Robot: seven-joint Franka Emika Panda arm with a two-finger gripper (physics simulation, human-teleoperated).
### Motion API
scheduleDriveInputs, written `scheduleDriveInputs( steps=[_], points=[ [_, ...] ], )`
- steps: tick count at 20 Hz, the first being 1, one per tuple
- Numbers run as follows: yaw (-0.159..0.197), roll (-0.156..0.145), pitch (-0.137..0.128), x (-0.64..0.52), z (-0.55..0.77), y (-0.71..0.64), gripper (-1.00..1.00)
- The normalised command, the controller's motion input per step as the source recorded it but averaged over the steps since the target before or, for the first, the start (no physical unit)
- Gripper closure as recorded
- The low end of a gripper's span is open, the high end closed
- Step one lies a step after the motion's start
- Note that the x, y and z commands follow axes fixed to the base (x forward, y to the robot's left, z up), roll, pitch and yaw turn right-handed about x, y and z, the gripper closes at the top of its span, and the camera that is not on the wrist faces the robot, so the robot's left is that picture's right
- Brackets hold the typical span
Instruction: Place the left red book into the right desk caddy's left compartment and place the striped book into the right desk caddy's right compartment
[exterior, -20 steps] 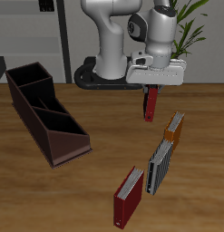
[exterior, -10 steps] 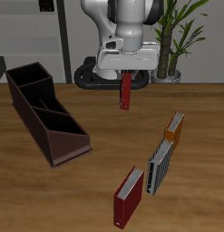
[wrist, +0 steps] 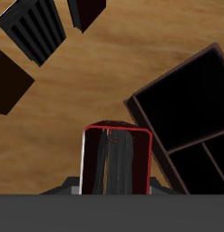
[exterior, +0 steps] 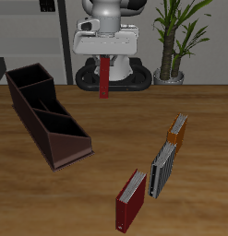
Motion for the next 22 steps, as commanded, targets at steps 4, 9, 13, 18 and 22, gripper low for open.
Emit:
scheduleDriveInputs(
  steps=[4, 9, 13, 18, 22],
  points=[
    [0.009, -0.031, -0.056, 0.08, 0.32, -0.29, 1.0],
    [-0.008, -0.031, -0.032, 0.23, 0.35, -0.34, 1.0],
    [-0.048, 0.027, -0.009, 0.14, 0.26, -0.17, 1.0],
    [0.004, 0.058, 0.012, 0.1, 0.16, -0.15, 1.0],
    [-0.034, 0.063, 0.009, 0.05, 0.17, -0.25, 1.0]
  ],
)
